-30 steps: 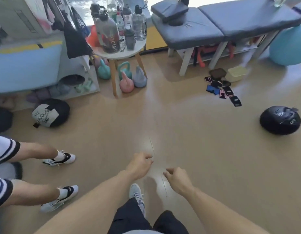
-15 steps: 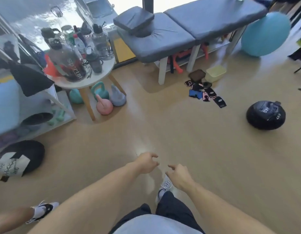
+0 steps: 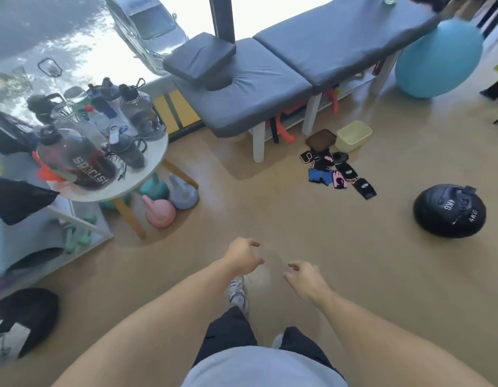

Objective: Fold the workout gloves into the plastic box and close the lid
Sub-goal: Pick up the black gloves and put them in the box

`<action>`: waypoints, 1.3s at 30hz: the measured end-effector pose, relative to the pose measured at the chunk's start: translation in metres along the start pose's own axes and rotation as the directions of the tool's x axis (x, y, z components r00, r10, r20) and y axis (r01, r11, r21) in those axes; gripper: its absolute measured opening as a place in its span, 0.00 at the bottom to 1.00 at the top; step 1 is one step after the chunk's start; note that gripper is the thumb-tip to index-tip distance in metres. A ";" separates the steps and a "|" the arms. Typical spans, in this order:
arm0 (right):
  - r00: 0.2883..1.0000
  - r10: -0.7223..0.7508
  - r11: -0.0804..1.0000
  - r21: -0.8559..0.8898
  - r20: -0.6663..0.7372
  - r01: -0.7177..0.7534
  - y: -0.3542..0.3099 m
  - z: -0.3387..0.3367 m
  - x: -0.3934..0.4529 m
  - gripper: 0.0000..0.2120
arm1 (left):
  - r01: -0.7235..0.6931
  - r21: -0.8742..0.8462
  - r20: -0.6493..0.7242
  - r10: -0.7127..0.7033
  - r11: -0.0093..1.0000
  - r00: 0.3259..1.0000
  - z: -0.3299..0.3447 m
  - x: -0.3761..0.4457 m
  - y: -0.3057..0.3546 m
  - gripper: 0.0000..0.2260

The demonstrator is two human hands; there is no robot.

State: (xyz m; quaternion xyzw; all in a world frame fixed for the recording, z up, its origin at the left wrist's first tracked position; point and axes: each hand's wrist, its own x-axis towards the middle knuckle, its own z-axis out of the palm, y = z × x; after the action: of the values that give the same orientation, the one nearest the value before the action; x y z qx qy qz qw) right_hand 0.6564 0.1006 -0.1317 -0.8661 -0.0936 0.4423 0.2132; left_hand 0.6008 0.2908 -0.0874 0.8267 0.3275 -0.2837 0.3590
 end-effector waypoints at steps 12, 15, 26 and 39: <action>0.987 0.158 0.976 0.151 0.005 -0.157 -0.081 -0.101 0.151 0.26 | -0.238 0.232 0.065 0.230 0.943 0.971 -0.128 0.206 0.077 0.17; 0.975 0.220 0.946 0.251 -0.027 -0.207 -0.092 -0.129 0.180 0.26 | -0.279 0.285 0.119 0.255 0.917 0.960 -0.143 0.247 0.119 0.18; 0.974 0.219 0.930 0.315 -0.065 -0.188 -0.065 -0.293 0.264 0.25 | -0.379 0.329 0.151 0.348 0.865 0.925 -0.160 0.350 0.306 0.18; 0.897 0.407 0.786 0.567 -0.174 -0.246 0.025 -0.471 0.313 0.25 | -0.556 0.358 0.284 0.480 0.750 0.830 -0.115 0.437 0.523 0.18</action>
State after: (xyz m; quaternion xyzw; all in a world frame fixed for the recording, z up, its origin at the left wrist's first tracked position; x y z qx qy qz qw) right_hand 1.2205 0.0536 -0.1265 -0.8304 0.2171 0.3504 0.3748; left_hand 1.2897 0.2519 -0.1150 0.9146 -0.0180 -0.3081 0.2613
